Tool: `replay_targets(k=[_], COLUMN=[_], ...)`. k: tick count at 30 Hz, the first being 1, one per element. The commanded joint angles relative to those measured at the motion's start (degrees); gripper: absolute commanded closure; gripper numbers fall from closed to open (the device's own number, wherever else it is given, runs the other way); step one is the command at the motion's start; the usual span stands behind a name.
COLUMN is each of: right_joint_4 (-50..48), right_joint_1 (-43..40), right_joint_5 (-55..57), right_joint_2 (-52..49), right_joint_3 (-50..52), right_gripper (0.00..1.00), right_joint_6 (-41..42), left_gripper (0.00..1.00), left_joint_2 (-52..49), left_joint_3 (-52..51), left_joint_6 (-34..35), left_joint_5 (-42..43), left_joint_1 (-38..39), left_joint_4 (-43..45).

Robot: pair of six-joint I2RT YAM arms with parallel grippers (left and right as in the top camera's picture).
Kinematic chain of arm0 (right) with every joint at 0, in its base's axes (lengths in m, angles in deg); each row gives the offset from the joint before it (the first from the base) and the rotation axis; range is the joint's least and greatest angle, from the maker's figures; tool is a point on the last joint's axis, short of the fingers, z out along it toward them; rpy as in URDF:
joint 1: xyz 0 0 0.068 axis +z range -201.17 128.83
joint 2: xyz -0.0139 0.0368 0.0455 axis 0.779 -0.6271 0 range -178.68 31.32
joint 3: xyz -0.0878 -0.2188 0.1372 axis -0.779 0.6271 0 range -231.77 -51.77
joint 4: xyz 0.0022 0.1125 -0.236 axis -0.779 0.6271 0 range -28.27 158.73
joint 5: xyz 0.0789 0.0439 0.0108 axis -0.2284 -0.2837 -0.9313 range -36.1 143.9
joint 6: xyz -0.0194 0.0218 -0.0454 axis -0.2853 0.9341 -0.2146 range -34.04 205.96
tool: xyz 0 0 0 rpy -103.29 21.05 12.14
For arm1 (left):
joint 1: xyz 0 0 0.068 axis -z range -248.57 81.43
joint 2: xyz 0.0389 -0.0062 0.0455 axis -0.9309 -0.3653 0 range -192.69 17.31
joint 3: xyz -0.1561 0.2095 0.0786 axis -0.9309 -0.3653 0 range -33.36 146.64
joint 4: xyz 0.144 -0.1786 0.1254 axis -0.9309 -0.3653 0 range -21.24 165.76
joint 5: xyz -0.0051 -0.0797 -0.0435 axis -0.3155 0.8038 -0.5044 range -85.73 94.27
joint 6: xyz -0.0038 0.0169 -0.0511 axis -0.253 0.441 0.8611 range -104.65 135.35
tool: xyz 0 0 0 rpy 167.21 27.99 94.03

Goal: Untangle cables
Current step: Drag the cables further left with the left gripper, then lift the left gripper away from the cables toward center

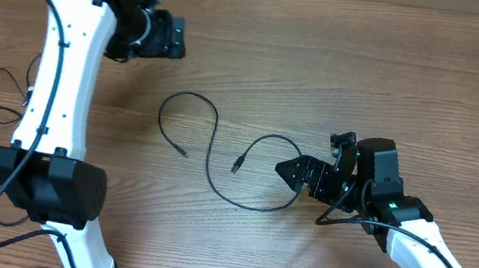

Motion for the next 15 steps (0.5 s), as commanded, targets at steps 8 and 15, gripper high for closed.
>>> replay_targets(k=[8,15], right_joint_4=[6.6,8.7], right_joint_1=[-0.1,-2.4], right_joint_5=[22.4,24.5], right_joint_2=[0.3,0.3], right_joint_3=[-0.4,-1.2], right_gripper=[0.00,0.00], right_joint_6=[4.9,4.7], left_gripper=[0.32,0.41], left_joint_2=[-0.2,-0.2], left_joint_3=[-0.3,-0.3], left_joint_6=[0.5,3.4], left_joint_5=[-3.2,-7.6], left_joint_1=[5.1,6.5], left_joint_4=[-5.4,-9.9])
